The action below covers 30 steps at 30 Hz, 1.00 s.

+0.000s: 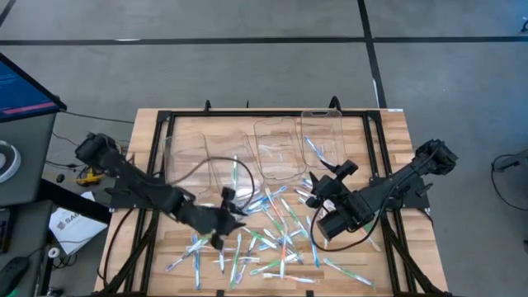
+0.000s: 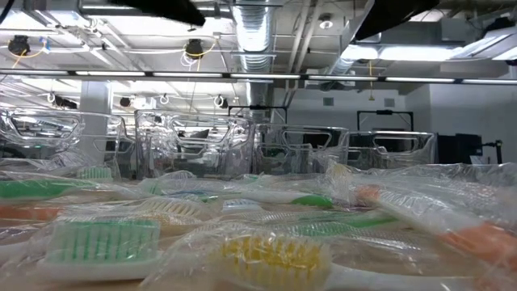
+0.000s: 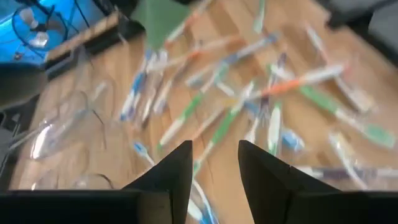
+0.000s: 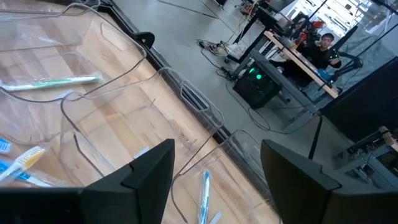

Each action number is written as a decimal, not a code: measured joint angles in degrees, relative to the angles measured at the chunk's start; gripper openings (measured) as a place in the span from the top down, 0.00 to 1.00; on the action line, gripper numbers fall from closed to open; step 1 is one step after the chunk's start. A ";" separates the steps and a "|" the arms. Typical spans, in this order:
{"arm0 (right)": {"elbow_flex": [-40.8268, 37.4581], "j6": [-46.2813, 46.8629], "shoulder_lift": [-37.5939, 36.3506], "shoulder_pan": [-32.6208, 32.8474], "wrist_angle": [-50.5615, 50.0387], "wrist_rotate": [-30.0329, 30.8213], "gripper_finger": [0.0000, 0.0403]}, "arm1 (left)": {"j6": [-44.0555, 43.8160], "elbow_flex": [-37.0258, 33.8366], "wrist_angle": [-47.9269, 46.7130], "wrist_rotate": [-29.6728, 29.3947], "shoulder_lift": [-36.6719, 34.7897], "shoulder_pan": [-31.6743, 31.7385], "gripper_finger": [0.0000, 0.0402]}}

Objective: Pick & Place Toothbrushes
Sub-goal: Put the violet toothbrush into the left transparent bin

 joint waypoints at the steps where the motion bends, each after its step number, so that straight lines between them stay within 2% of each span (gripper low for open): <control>1: 0.00 0.00 0.00 0.00 0.38 0.00 0.42 | -0.02 0.00 0.07 -0.39 1.01 -0.64 0.70; 6: 0.00 -0.02 0.00 0.00 2.67 -0.02 0.42 | 0.03 0.00 0.03 -0.65 2.24 -3.00 0.70; 17: 0.00 -0.02 0.00 0.00 4.35 -0.04 0.42 | -1.71 -1.09 -1.37 -0.99 -4.85 -3.23 0.68; 23: 0.00 -0.02 0.00 -0.04 4.35 -0.04 0.42 | -1.48 -4.15 -1.44 -0.87 -5.31 -2.81 0.53; 27: 0.00 -0.02 0.00 -0.07 4.33 -0.04 0.42 | -1.58 -5.01 -1.42 2.58 -4.14 -2.40 0.39; 30: 0.00 -0.02 0.00 -0.07 4.31 -0.04 0.42 | -3.06 -5.11 -2.36 2.69 -3.90 -2.40 0.33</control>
